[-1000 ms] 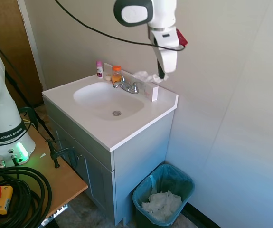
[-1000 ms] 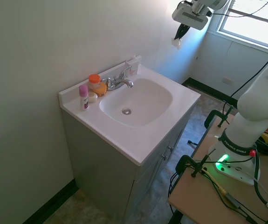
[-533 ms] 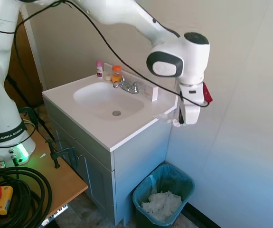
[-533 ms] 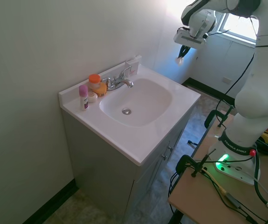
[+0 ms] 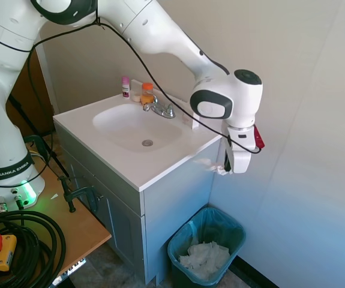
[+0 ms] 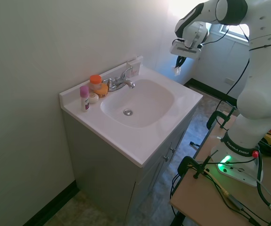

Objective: Throw the tissue in the trash bin

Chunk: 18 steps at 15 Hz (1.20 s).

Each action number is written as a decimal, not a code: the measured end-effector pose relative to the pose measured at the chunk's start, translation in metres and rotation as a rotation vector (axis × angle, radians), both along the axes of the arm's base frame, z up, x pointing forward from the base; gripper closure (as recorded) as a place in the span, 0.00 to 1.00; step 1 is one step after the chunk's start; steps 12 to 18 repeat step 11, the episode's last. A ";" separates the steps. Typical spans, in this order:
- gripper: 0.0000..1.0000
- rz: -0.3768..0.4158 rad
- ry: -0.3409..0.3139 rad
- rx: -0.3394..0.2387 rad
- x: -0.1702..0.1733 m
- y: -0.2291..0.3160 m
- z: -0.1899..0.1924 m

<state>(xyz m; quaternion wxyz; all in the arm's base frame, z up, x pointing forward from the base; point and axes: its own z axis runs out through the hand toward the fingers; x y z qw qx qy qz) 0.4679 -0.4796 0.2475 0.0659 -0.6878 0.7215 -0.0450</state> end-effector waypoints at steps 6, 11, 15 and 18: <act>0.00 0.023 0.011 0.009 0.007 0.009 -0.014; 0.00 0.072 -0.065 -0.009 -0.005 0.029 0.037; 0.00 0.072 -0.065 -0.009 -0.005 0.029 0.037; 0.00 0.072 -0.065 -0.009 -0.005 0.029 0.037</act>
